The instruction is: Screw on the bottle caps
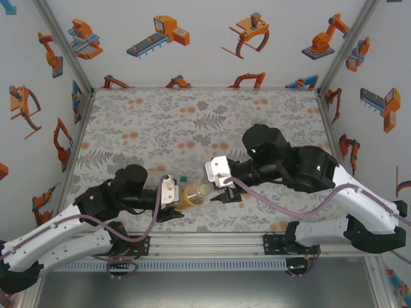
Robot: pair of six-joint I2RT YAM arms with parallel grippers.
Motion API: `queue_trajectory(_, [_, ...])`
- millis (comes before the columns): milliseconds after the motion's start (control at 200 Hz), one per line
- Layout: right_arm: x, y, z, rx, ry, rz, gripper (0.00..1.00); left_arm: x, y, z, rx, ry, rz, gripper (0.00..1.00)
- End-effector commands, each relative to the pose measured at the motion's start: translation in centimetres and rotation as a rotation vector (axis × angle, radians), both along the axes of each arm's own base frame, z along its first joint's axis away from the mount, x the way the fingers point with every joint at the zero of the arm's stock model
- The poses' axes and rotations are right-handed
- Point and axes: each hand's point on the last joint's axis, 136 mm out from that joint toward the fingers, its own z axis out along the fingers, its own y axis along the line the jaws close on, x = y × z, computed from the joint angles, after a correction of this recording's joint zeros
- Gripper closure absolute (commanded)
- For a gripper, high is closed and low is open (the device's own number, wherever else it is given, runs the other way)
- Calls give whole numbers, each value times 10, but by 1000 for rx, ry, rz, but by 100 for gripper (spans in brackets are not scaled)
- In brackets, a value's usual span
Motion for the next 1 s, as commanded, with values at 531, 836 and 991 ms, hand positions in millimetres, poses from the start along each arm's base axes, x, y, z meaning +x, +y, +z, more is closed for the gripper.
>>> queue_trajectory(531, [-8, 5, 6, 39, -17, 63, 56, -5, -4, 17, -37, 11, -28, 100])
queue_trajectory(836, [-9, 4, 3, 38, -13, 61, 64, -5, -4, 18, -42, 11, -28, 100])
queue_trajectory(991, [-9, 5, 4, 43, 42, 33, 83, -4, -6, 18, -41, 9, -25, 100])
